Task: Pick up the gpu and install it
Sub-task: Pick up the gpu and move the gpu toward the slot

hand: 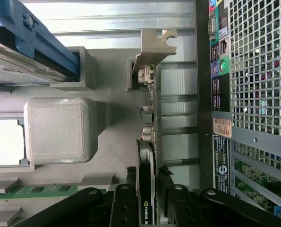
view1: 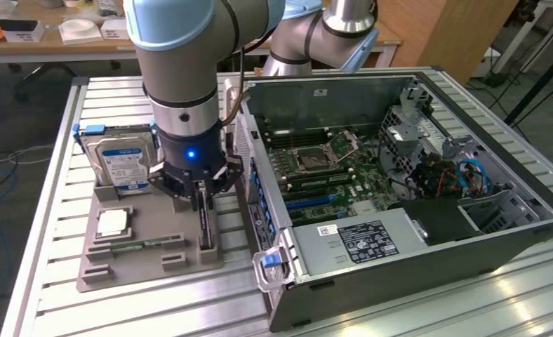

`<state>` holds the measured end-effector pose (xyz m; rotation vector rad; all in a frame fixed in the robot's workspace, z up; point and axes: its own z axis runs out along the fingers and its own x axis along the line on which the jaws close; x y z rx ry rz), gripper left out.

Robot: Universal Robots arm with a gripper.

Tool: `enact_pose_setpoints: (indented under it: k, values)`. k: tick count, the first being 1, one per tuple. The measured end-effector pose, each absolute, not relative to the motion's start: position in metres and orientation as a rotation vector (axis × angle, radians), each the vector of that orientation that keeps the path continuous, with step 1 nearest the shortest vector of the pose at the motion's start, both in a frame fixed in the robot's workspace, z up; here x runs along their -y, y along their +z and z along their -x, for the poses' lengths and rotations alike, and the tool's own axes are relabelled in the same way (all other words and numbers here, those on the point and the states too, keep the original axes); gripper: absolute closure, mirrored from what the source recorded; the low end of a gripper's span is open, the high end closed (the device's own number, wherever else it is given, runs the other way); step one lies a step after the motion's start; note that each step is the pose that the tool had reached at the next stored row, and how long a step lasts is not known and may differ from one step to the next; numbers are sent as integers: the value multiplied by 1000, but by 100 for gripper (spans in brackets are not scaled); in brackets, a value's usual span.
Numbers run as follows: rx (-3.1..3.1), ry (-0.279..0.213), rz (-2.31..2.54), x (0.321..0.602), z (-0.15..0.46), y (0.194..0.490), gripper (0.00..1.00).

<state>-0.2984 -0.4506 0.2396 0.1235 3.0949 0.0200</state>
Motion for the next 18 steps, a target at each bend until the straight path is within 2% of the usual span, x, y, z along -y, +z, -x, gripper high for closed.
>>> enact_pose_setpoints:
  k: [1, 2, 18]
  values:
    - [-3095, 20, -123, 451, 298, 240, 66]
    - [-3095, 20, -124, 451, 298, 240, 73]
    - [-3094, 20, -124, 451, 298, 239, 74]
